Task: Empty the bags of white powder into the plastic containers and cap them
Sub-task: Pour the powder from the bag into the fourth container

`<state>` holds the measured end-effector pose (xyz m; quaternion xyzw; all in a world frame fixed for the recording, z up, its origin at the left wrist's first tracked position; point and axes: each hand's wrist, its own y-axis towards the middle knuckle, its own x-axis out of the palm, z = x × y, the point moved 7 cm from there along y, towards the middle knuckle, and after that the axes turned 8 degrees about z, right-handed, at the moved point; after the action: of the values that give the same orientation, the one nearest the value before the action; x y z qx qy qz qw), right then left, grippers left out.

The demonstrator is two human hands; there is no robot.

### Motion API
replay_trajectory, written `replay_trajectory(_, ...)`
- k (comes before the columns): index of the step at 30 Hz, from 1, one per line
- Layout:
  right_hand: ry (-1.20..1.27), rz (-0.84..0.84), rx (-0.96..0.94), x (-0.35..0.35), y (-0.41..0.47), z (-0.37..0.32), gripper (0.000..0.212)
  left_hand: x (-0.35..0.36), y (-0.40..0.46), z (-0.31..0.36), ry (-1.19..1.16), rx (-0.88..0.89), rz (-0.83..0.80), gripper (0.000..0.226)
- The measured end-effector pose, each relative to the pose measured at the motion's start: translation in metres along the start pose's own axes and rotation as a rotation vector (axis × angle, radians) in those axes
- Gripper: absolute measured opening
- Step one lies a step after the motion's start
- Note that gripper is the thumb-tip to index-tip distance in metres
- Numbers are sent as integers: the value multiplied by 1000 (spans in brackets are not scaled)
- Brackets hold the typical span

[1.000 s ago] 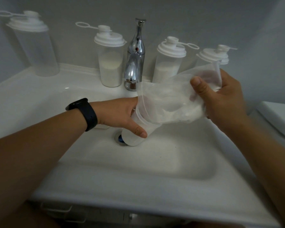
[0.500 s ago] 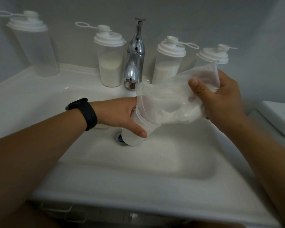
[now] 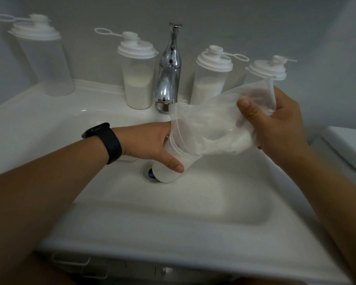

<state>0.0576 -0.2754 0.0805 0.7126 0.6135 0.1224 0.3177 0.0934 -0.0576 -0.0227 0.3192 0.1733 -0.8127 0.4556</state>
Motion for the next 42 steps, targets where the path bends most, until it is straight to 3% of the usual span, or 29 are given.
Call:
replay_trajectory(22,7,-4,-12,0,0,-1,10,-1,-2,4,12,-23,-5,86)
replay_trajectory(34,24,13,-24,-2,0,-2,5,0,-1,3,5,-14,-2,95)
replay_trajectory(42,9,-4,-25,1,-2,-4,15,0,-1,3,-17,-20,-6,81)
